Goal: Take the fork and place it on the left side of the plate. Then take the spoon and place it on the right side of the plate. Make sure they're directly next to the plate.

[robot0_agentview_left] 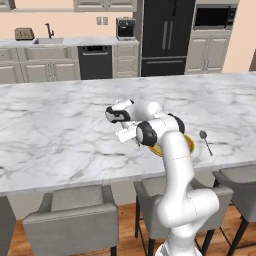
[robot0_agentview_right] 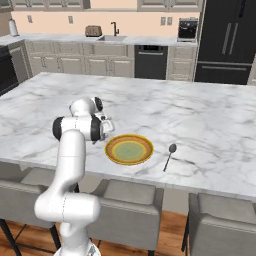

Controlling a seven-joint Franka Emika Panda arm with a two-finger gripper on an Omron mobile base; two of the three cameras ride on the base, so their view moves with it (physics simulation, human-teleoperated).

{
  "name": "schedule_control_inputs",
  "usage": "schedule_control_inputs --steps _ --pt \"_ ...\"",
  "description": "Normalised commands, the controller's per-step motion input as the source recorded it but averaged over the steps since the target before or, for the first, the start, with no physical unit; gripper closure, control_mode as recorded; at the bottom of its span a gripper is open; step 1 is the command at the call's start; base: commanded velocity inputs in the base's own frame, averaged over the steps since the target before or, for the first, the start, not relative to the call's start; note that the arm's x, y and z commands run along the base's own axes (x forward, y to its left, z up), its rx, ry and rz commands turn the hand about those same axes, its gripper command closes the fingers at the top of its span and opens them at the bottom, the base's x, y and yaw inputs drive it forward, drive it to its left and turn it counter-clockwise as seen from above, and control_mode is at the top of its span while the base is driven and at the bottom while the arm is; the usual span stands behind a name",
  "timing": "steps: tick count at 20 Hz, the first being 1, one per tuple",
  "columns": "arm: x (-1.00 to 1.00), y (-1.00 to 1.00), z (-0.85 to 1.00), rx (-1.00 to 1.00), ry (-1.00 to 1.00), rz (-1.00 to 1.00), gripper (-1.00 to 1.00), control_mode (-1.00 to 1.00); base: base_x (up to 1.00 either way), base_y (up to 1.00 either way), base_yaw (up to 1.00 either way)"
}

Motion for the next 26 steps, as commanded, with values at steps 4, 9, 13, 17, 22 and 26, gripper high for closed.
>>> schedule_control_inputs --steps 4,9,13,17,22,26 --pt "-0.27 0.0 -0.26 0.16 0.0 0.01 1.0 -1.0 0.0 0.0 0.0" --pt "-0.2 0.03 -0.35 0.14 -0.07 0.0 1.0 -1.0 0.0 0.0 0.0" --pt "-0.02 0.0 -0.44 0.1 -0.05 0.0 1.0 -1.0 0.0 0.0 0.0" --pt "-0.09 0.01 -0.42 0.06 -0.07 0.0 1.0 -1.0 0.0 0.0 0.0" --pt "-0.24 0.06 -0.36 0.01 -0.05 0.0 -1.0 -1.0 0.0 0.0 0.0" --pt "-0.23 0.07 -0.31 0.02 -0.08 0.0 -1.0 -1.0 0.0 0.0 0.0"
